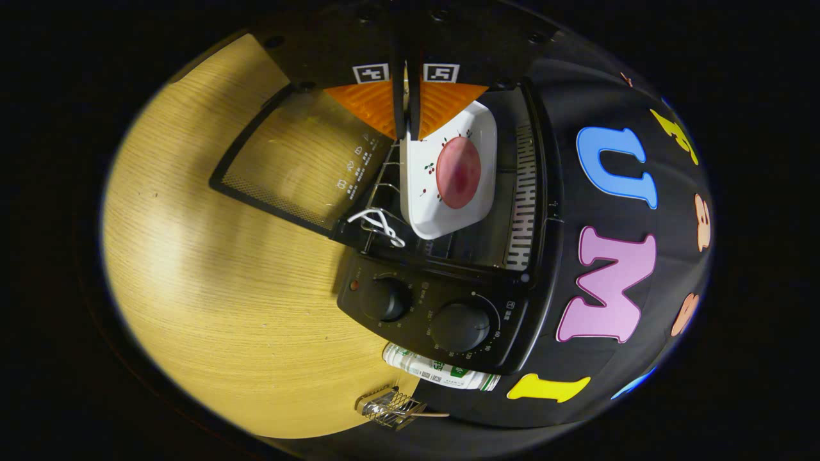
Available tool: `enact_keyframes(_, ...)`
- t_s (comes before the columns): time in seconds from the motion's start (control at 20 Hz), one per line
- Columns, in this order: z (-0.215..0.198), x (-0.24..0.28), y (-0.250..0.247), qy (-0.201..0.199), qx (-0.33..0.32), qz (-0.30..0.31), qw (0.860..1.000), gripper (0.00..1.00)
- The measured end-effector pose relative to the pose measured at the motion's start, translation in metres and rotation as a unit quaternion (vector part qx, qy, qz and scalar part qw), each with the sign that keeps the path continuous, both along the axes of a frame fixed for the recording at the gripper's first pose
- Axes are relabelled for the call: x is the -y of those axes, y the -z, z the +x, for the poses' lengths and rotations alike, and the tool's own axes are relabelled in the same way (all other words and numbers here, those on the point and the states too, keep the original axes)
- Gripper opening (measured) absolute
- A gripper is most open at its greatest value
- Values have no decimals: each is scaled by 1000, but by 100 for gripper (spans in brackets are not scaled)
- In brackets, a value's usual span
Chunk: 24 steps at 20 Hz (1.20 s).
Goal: Open the toaster oven, put the food inside, and close the toaster oven door.
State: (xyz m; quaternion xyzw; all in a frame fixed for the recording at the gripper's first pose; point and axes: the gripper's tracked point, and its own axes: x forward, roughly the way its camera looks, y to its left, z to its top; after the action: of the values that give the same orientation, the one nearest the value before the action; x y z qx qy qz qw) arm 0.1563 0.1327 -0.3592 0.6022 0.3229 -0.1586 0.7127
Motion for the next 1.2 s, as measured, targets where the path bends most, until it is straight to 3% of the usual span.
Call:
enact_keyframes(0.45, 55, -13, 9, 45, 7, -18, 999, 5)
enact_keyframes(0.85, 62, -18, 6, 48, 22, -15, 999, 10)
enact_keyframes(1.0, 61, -21, -1, 41, 32, -6, 999, 18)
enact_keyframes(1.2, 45, -30, -18, 9, 43, 9, 999, 50)
